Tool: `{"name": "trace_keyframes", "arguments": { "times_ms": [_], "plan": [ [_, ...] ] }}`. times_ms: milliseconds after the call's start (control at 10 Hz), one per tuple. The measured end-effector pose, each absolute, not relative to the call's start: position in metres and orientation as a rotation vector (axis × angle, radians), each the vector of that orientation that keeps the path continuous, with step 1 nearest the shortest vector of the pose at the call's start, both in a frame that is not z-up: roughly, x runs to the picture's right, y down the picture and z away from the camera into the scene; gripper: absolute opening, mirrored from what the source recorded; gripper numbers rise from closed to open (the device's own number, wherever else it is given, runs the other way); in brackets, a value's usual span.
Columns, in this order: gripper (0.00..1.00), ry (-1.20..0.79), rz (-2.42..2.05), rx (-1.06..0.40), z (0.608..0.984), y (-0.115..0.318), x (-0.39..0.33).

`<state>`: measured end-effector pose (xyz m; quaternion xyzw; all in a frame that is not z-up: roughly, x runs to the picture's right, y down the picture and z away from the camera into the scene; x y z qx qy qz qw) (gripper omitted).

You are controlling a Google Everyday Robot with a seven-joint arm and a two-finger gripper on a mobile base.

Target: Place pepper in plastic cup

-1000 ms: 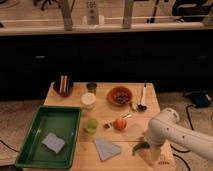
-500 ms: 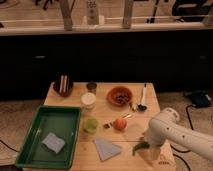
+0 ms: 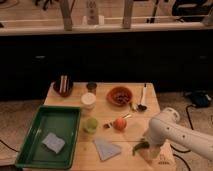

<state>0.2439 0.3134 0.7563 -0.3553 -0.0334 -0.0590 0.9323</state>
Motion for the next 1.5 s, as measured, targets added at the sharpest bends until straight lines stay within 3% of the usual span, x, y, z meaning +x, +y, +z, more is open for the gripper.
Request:
{"name": "trace_keyframes", "arguments": {
  "times_ms": [400, 500, 1500],
  "plan": [
    [0.09, -0.062, -0.119, -0.729, 0.754, 0.315, 0.247],
    [0.04, -0.057, -0.121, -0.728, 0.751, 0.312, 0.248],
    [0.03, -0.009, -0.208, -0.715, 0.694, 0.25, 0.226]
  ]
}}
